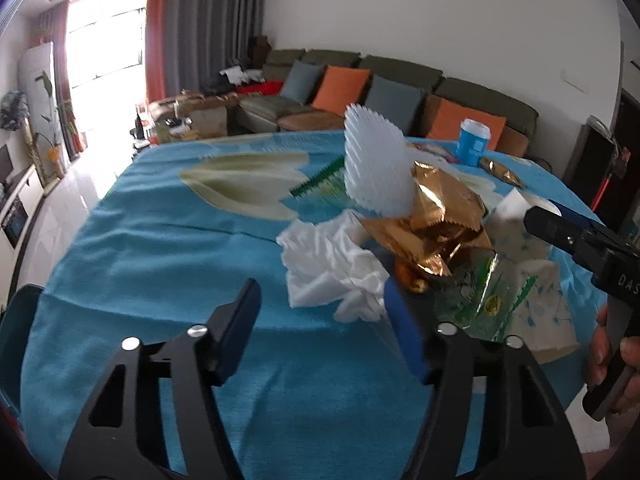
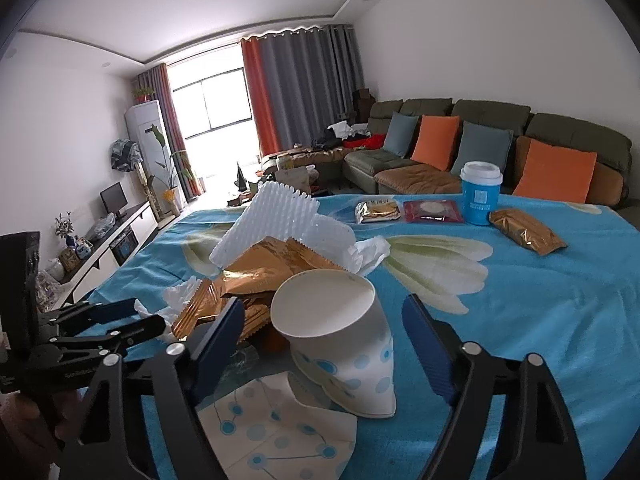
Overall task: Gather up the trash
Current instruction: 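Grasp the crumpled white tissue with the left gripper while the right gripper grasps the blue-dotted paper cup, then carry the tissue and the paper cup over the teal trash bin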
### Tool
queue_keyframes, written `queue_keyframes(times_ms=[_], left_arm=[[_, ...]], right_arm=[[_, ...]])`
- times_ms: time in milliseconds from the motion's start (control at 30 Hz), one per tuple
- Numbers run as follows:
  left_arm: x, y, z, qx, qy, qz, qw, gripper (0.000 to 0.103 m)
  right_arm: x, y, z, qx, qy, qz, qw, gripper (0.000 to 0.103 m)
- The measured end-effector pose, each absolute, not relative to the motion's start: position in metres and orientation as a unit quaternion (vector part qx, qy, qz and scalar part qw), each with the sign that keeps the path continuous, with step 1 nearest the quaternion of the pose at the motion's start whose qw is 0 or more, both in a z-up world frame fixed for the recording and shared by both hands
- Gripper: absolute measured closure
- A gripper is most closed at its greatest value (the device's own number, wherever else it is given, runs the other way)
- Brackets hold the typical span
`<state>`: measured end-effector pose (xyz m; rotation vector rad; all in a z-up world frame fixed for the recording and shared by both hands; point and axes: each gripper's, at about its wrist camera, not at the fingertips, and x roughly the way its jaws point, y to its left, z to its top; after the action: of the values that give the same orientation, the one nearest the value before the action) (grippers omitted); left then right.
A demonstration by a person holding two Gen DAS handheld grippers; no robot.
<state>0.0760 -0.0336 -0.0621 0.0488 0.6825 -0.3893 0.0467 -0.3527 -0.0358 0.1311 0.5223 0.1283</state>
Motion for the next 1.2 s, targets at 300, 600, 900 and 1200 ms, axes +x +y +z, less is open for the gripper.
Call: queue_keyframes(times_ms=[300,600,900,1200], left_arm=[[0.083,-0.027,-0.069,-0.01,0.366,-0.222,0.904,0.092],[0.071,-0.018,-0.057,-0.011,0.344,-0.221,0.913,0.1],[0.049,0.017,-0.023,-0.024,0.3,-0.203,0.932,0.1],[0.026,0.059,0.002,-0.03,0.267,-0.175,0.947,0.1]], right_arm=[[0.051,-0.36,-0.036,0.063,0.266,0.064,0.96,0.047],[0.05,-0.374,-0.022,0.06,0.251,0.042,0.965,0.047],[0.041,-0.366,0.016,0.058,0.205,0.065,0.975,0.047],[0.054,-0.292,0.039,0.046,0.19,0.199,0.96,0.047]])
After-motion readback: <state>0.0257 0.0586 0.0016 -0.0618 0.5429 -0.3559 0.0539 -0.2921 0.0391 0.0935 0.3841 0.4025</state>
